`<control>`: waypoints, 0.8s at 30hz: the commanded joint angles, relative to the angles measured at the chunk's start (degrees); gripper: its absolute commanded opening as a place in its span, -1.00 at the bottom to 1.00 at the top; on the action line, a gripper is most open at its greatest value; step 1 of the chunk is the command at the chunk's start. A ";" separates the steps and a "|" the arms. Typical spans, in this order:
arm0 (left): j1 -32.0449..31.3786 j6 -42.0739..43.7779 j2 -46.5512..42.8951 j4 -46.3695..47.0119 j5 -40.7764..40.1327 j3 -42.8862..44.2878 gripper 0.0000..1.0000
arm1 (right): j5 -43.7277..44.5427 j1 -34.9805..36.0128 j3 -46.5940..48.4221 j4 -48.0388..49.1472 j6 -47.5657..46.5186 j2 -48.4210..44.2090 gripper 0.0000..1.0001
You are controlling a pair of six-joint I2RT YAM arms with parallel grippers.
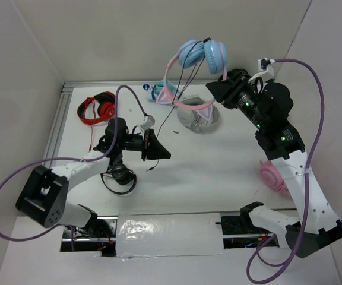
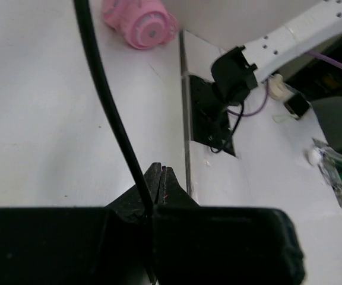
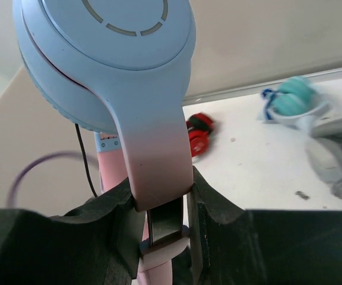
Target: Wrap the headphones
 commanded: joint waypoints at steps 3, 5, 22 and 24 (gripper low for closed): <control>-2.65 4.28 -11.85 -17.44 -17.01 0.94 -1.00 | 15.92 -1.31 0.68 3.88 -1.35 2.41 -1.00; -3.35 4.64 -14.94 -23.33 -23.34 1.02 -1.00 | 16.89 -1.83 0.24 3.27 -3.20 3.12 -1.00; -5.47 15.88 -17.78 -46.01 -30.21 18.41 -1.00 | 27.27 2.64 -3.54 5.11 -11.99 13.84 -1.00; -5.55 18.68 -15.14 -49.69 -31.52 22.54 -1.00 | 26.13 3.43 -3.81 6.16 -16.54 15.16 -1.00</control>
